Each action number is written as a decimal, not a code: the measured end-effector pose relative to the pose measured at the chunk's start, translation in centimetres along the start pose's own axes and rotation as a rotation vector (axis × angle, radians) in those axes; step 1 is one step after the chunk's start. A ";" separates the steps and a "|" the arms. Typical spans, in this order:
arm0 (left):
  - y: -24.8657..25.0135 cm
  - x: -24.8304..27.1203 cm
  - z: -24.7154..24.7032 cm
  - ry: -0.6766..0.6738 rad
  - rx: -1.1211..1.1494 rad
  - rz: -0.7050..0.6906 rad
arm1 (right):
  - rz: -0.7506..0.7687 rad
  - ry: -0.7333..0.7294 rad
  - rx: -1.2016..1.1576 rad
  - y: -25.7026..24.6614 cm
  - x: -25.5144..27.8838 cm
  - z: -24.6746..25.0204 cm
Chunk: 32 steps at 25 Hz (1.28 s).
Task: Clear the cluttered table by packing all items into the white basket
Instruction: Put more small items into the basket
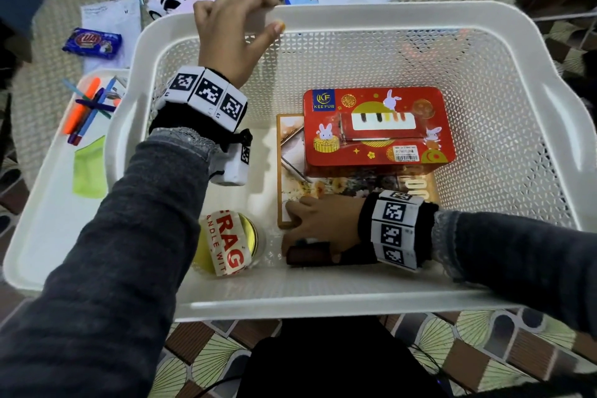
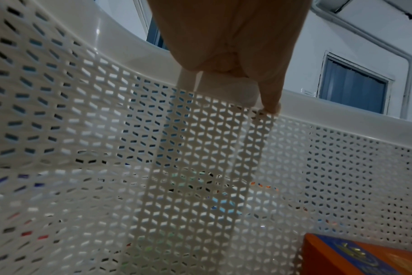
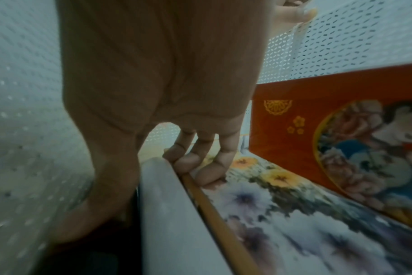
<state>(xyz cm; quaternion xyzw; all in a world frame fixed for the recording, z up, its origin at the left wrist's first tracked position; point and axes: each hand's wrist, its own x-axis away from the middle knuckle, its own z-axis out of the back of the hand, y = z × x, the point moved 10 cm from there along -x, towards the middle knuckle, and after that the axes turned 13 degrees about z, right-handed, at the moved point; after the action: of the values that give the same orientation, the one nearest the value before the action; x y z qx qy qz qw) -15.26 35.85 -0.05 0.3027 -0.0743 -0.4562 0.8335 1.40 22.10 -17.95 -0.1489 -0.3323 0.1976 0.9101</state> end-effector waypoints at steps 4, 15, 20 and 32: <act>-0.3 -0.1 0.0 -0.001 0.009 0.004 | -0.015 0.001 -0.055 0.6 0.3 0.1; -0.1 0.0 0.2 -0.014 0.025 -0.001 | -0.021 0.042 -0.053 0.2 0.6 0.0; -0.2 -0.2 0.1 -0.013 0.006 -0.009 | -0.013 0.046 -0.066 0.3 0.8 0.0; -0.1 -0.4 -0.3 0.022 -0.008 -0.076 | -0.137 0.257 -0.466 2.5 3.0 3.1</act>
<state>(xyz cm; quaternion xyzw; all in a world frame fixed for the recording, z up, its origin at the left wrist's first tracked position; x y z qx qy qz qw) -15.44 36.31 -0.30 0.3071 -0.0517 -0.4843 0.8176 0.83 26.11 -15.06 -0.3551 -0.2599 0.0335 0.8973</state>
